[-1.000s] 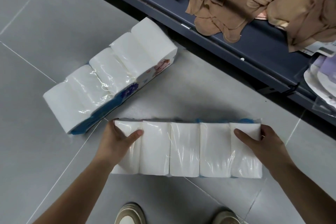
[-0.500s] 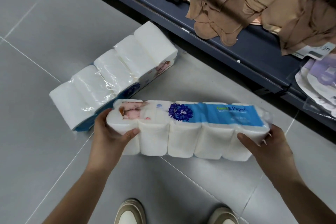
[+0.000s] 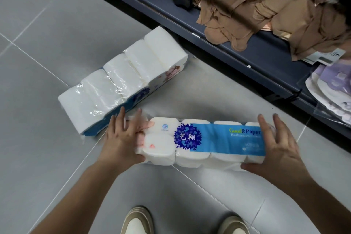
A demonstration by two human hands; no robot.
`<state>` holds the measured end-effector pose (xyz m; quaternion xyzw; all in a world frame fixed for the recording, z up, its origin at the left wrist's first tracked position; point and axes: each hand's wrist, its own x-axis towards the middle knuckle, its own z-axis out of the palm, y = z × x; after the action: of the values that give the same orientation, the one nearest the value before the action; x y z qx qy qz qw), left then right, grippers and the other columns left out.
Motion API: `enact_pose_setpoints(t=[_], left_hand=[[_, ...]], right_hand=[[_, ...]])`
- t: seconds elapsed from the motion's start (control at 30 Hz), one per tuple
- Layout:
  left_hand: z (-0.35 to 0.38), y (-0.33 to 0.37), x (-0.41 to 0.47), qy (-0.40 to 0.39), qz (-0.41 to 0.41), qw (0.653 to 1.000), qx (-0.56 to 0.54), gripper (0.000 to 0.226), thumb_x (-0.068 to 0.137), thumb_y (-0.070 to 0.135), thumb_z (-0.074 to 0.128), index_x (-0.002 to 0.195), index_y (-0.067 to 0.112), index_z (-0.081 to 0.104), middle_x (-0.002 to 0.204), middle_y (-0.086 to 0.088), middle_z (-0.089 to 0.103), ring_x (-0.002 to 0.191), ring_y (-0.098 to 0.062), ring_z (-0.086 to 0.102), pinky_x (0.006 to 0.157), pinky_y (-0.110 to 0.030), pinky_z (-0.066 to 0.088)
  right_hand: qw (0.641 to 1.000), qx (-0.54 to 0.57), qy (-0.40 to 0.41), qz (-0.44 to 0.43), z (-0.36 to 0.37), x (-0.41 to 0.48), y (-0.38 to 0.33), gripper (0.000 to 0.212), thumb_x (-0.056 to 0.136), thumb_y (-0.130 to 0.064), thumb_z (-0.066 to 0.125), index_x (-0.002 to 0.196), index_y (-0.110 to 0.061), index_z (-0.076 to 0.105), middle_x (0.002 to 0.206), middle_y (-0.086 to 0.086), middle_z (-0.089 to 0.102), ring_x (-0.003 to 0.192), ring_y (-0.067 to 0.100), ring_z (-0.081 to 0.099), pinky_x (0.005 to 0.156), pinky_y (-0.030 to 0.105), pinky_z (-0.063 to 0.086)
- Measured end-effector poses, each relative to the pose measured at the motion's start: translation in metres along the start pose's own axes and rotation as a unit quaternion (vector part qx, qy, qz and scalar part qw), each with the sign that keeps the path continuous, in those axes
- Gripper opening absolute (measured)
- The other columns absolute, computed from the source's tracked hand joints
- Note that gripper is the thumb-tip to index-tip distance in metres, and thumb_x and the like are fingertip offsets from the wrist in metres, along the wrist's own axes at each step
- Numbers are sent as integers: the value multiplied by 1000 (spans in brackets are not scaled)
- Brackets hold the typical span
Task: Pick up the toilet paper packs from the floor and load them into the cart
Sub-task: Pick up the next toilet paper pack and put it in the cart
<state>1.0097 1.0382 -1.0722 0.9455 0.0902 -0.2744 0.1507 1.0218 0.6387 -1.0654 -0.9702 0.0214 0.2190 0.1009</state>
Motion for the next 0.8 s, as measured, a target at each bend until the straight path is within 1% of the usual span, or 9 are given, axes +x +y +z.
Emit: enact_pose_setpoints(t=[0.03,0.1,0.2,0.3,0.4,0.47,0.57,0.7,0.8], left_hand=[[1,0,0,-17,2,1000,18,147,55,44,93,157,47,-13,170,-9,-11,156,-42,-3,125,-58,20],[5,-2,-2,-20,12,999,25,141,54,44,90,160,44,-3,167,-9,1,153,-43,12,118,-57,34],[5,-1,-8,-4,1,1000,1,124,53,38,86,155,41,15,156,-5,17,137,-40,34,107,-51,45],[0,6,-14,0,-13,1000,-21,117,56,33,86,155,40,23,152,-3,20,129,-40,37,103,-50,47],[-14,6,-24,20,-25,999,-31,113,58,28,86,154,39,27,151,-3,22,127,-41,37,101,-51,47],[-27,4,-35,36,-30,998,-34,111,57,26,85,153,39,31,150,-4,24,125,-42,39,101,-53,47],[-53,0,-57,82,-6,996,-25,101,61,24,80,149,39,35,146,-7,31,118,-46,45,97,-56,48],[-104,1,-92,112,-5,994,-17,93,70,22,78,148,42,33,146,-4,31,110,-46,46,89,-55,51],[-149,6,-124,125,-6,992,-12,87,72,22,75,147,41,34,146,-5,32,109,-46,48,91,-55,51]], right_hand=[[999,-37,-20,-16,1,2,0,153,41,-63,94,162,-34,6,168,15,12,152,40,21,119,57,26],[996,-72,-52,-29,3,4,-4,149,43,-66,90,161,-39,3,165,11,16,150,37,22,116,57,34],[996,-57,-54,-29,0,5,-11,135,46,-58,88,159,-39,18,153,5,29,140,31,31,102,54,49],[998,-50,-40,-30,-8,3,-18,121,49,-53,85,155,-37,30,146,4,34,134,30,35,101,52,50],[998,-41,-11,-42,-22,-1,-27,119,47,-49,89,152,-34,36,143,7,38,131,32,38,100,55,50],[998,-37,-3,-42,-35,-7,-35,119,47,-46,91,152,-33,36,144,8,37,132,33,37,100,56,49],[999,-28,9,-42,-60,-25,-49,121,47,-47,92,152,-34,34,145,8,37,133,33,36,99,56,49],[999,-25,5,-43,-106,-56,-72,122,48,-48,92,154,-35,32,146,6,35,136,31,34,104,55,46],[998,-21,17,-51,-148,-81,-89,122,46,-50,91,153,-36,35,144,5,37,135,31,36,103,55,48]])
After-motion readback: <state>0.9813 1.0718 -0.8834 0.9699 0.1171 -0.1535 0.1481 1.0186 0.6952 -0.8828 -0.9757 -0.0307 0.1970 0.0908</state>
